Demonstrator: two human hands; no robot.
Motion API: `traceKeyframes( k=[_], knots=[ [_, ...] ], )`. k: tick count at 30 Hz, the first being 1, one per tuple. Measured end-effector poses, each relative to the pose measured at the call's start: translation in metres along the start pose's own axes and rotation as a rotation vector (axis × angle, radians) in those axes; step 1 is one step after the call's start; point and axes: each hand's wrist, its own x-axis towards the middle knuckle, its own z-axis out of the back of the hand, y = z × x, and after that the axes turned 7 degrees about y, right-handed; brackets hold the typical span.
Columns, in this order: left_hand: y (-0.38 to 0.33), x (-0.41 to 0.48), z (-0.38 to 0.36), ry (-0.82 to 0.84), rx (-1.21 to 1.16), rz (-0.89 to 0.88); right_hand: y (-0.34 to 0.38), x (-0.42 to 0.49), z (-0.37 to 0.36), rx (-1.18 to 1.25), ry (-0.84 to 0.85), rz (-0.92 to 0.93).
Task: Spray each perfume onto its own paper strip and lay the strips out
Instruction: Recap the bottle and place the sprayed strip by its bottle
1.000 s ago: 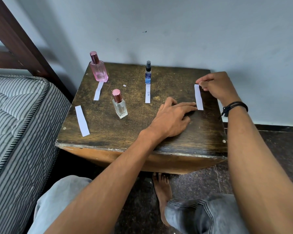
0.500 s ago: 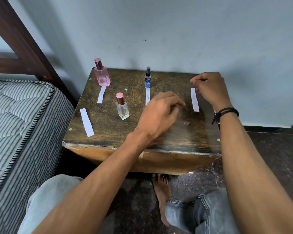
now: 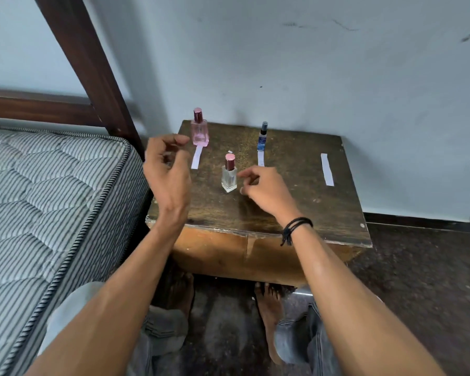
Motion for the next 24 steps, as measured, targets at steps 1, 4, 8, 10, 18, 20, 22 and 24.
traceKeyframes(
  k=[1,4,8,10,18,20,22,24],
  knots=[
    [0.002,-0.001,0.002,0.028,-0.01,0.056,0.001,0.0,-0.006,-0.004,0.01,-0.005],
    [0.007,-0.005,0.002,0.111,-0.046,0.237,0.004,0.004,-0.014,-0.005,-0.001,-0.016],
    [0.009,-0.009,-0.005,0.258,0.002,0.378,0.002,0.012,-0.016,0.037,-0.024,-0.069],
    [0.013,-0.014,-0.011,0.352,0.064,0.395,0.001,0.016,-0.016,0.072,-0.002,-0.069],
    [0.024,-0.018,-0.02,0.503,0.155,0.489,-0.001,0.019,-0.018,0.032,0.021,0.011],
    [0.025,-0.018,-0.022,0.508,0.147,0.497,-0.002,0.02,-0.017,0.017,0.015,0.021],
    [0.025,-0.018,-0.024,0.514,0.15,0.487,-0.003,0.02,-0.016,0.001,0.003,0.039],
    [0.025,-0.018,-0.028,0.501,0.139,0.468,-0.004,0.021,-0.012,-0.005,-0.007,0.064]
  ],
)
